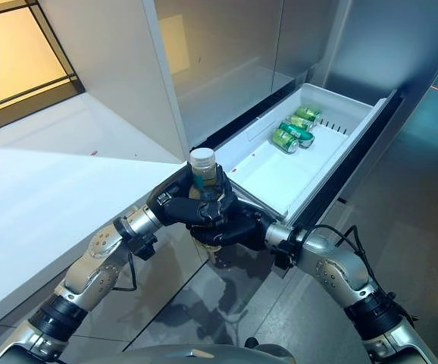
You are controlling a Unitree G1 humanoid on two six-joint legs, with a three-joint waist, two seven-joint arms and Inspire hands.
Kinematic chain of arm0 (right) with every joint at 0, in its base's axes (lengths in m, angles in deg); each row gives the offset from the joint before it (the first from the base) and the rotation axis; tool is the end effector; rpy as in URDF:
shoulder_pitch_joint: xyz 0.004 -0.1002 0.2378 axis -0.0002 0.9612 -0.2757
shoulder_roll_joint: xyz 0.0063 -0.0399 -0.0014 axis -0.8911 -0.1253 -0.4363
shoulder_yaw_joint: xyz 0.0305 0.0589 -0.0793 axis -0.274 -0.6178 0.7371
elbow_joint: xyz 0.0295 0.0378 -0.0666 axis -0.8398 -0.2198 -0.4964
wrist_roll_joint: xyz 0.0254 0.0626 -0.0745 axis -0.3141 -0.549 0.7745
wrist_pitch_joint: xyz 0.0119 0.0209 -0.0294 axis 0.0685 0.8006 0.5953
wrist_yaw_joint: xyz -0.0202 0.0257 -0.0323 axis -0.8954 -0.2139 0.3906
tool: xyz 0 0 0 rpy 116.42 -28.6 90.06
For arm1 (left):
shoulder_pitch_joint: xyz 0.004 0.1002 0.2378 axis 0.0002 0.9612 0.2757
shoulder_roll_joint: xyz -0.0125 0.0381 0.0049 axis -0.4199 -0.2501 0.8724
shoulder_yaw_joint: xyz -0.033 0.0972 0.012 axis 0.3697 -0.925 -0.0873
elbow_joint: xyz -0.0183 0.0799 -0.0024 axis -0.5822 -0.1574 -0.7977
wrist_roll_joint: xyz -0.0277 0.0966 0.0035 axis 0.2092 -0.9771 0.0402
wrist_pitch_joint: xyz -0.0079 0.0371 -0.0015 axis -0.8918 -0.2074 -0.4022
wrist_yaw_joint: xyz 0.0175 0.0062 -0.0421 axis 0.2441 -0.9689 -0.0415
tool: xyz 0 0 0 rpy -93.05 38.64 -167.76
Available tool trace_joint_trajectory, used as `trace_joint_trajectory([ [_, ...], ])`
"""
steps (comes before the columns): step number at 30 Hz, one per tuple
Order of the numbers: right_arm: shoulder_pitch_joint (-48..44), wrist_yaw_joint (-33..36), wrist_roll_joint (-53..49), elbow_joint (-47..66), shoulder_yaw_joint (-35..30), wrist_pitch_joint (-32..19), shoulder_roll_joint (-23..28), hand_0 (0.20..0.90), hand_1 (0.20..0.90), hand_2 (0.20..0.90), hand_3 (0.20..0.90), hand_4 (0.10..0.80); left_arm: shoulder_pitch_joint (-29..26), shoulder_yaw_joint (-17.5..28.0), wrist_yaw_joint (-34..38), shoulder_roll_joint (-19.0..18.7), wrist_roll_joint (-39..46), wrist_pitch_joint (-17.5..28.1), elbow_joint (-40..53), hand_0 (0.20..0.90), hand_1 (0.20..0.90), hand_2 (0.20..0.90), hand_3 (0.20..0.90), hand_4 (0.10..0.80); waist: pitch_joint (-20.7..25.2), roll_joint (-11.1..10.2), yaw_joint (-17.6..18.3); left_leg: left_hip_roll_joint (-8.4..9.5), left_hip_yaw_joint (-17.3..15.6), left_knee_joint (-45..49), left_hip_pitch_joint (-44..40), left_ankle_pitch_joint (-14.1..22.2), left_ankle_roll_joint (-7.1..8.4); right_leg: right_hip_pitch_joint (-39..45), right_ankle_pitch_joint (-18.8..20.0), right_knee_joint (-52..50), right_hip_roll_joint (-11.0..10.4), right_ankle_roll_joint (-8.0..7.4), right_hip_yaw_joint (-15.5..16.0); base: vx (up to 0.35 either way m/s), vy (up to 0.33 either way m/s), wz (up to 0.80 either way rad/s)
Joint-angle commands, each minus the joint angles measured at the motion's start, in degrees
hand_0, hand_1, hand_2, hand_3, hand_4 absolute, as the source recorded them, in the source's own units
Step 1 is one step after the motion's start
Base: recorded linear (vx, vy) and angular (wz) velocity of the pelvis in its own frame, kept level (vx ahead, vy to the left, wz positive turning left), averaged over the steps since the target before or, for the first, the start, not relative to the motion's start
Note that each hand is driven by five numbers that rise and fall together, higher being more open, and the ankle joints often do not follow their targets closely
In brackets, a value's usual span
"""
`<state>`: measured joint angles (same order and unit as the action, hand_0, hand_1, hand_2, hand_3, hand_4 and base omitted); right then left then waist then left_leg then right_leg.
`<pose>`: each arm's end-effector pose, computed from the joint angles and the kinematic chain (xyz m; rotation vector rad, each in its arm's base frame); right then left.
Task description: Put drinks into fridge and close the fridge
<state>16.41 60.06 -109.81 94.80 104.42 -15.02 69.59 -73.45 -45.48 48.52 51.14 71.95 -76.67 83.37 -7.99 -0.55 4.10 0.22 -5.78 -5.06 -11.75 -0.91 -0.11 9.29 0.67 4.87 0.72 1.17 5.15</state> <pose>0.2148 -0.1590 0.0772 0.2778 0.4301 0.9027 0.2179 0.1689 0.0854 -0.1932 -0.1807 -0.8528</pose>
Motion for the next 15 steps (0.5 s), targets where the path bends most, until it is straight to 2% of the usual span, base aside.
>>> trace_joint_trajectory([
  [1,-5.1,-1.5,-16.2,5.0,1.9,-1.2,-9.7,0.3,0.3,0.3,0.2,0.1,-14.7,-6.6,-9.6,8.2,9.6,8.1,7.1,0.3,0.3,0.3,0.2,0.1,4.7,-1.0,0.0,0.82,0.0,0.3,1.5,3.3,-1.42,-1.9,-2.6,-4.2,-1.3,-4.48,0.6,0.0,0.0,0.0],
  [7,-4.3,-1.2,-20.7,5.3,2.5,1.1,-9.5,0.3,0.3,0.3,0.2,0.1,-15.2,-7.7,-11.1,7.0,10.5,6.0,6.9,0.3,0.3,0.3,0.2,0.1,5.0,-1.0,0.4,0.89,-0.3,0.1,1.6,3.2,-1.54,-2.2,-2.1,-3.9,-1.2,-4.59,0.0,0.0,0.0,0.0],
  [12,-3.7,-0.8,-20.6,5.1,2.2,1.7,-9.0,0.3,0.3,0.3,0.2,0.1,-15.6,-7.9,-10.0,6.5,9.7,6.9,5.9,0.3,0.3,0.3,0.2,0.1,5.1,-1.0,0.8,0.94,-0.5,0.2,1.6,3.1,-1.62,-2.4,-1.8,-3.8,-1.2,-4.68,-0.5,0.001,0.005,-0.03],
  [14,-3.6,-0.5,-19.0,4.7,1.8,1.2,-8.6,0.3,0.3,0.3,0.2,0.1,-15.7,-7.5,-6.9,6.1,7.5,9.3,5.3,0.3,0.3,0.3,0.2,0.1,5.2,-1.0,0.9,0.94,-0.6,0.2,1.6,3.1,-1.67,-2.3,-1.6,-3.6,-1.2,-4.69,-0.7,0.011,0.0,-0.13],
  [15,-3.6,-0.4,-18.3,4.6,1.5,0.9,-8.5,0.3,0.3,0.3,0.2,0.1,-15.7,-7.2,-4.6,5.9,6.0,10.7,5.2,0.505,0.505,0.505,0.439,0.339,5.2,-1.0,0.9,0.92,-0.6,0.2,1.6,3.1,-1.67,-2.3,-1.6,-3.5,-1.2,-4.69,-0.7,0.014,-0.002,-0.14],
])
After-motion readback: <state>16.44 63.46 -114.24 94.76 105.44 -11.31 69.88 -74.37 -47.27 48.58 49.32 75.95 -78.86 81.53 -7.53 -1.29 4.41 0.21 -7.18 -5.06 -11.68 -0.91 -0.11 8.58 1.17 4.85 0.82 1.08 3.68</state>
